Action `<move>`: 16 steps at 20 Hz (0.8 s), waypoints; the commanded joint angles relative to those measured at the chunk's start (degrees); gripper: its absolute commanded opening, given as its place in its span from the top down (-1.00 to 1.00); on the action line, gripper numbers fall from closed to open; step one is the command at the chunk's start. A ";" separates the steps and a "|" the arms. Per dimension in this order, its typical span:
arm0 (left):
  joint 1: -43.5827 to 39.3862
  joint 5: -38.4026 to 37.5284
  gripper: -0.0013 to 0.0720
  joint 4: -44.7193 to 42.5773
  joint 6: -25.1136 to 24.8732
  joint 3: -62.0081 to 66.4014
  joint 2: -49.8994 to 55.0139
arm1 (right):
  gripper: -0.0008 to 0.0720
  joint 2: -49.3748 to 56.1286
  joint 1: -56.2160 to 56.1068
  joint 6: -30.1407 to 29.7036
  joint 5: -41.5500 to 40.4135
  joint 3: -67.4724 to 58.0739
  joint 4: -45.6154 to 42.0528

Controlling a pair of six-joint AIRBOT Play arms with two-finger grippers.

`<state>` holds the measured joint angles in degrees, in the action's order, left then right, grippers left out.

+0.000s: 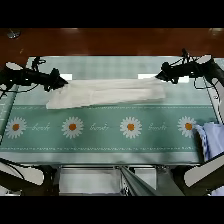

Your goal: Fold the shirts.

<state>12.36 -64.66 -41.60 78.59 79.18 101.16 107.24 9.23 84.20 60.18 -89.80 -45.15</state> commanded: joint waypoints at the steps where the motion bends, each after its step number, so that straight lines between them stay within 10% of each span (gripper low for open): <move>1: 0.33 -4.31 -0.95 -1.11 1.49 3.08 3.28 | -0.70 2.73 -0.39 -1.46 -0.48 -2.43 2.25; 7: 10.60 -12.81 -0.95 -23.34 8.55 6.32 -4.55 | -0.72 -0.07 9.88 -1.29 11.19 -7.10 -5.35; 16: 0.66 19.82 -0.95 -16.98 -2.32 -29.66 -40.59 | -0.71 4.74 6.99 0.59 17.59 -2.82 -5.27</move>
<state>17.52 -54.02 -61.34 78.59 59.16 70.35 110.69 18.44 84.93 76.29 -93.08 -50.17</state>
